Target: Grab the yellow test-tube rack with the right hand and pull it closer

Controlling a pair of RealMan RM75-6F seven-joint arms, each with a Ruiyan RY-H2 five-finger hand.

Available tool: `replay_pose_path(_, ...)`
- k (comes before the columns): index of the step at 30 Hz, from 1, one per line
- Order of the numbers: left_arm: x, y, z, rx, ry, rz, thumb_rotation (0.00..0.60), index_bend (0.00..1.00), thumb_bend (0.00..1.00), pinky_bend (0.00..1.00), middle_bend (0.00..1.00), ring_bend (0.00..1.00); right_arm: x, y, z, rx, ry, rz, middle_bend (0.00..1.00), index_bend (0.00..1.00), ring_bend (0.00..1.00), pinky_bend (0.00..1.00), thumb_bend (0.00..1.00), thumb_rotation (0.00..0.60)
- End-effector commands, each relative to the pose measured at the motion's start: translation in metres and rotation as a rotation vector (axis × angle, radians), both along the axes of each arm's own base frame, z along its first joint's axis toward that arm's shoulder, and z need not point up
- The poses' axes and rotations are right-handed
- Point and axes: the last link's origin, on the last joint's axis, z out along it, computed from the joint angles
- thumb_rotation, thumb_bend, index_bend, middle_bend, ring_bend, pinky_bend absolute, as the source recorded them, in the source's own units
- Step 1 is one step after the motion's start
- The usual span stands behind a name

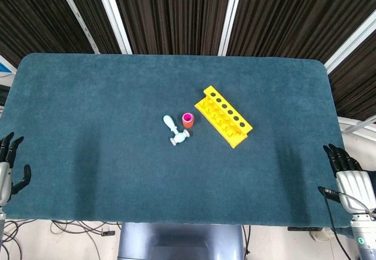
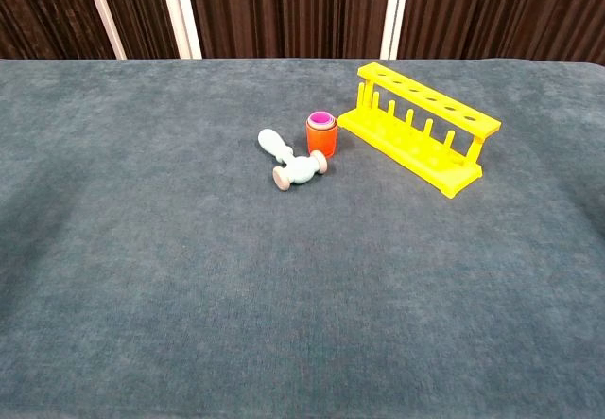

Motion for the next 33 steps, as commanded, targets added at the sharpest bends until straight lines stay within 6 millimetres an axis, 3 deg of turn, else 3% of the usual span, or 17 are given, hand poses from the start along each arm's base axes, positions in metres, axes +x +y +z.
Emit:
replay_pose_path(1,-0.0003,0.0,-0.0004,-0.006,0.0,0.001,0.6,0.1,0.51,0.0,0.0,0.0,0.0011,-0.0005,-0.0004,0.001,0.001,0.003,0.09,0.05,0.11,0.25,0.1,0.6)
replay_pose_path(14,0.0015,-0.0003,-0.0007,-0.019,0.001,-0.046,0.6,0.1,0.51,0.0,0.0,0.0,0.0109,-0.0033,-0.0014,0.008,-0.028,0.021,0.09,0.05,0.11,0.25,0.1,0.6)
replay_pose_path(33,-0.0008,-0.0018,0.0007,-0.005,-0.011,-0.027,0.6,0.1,0.51,0.0,0.0,0.0,0.0097,0.0025,0.0016,0.061,-0.121,-0.002,0.09,0.05,0.12,0.25,0.1,0.6)
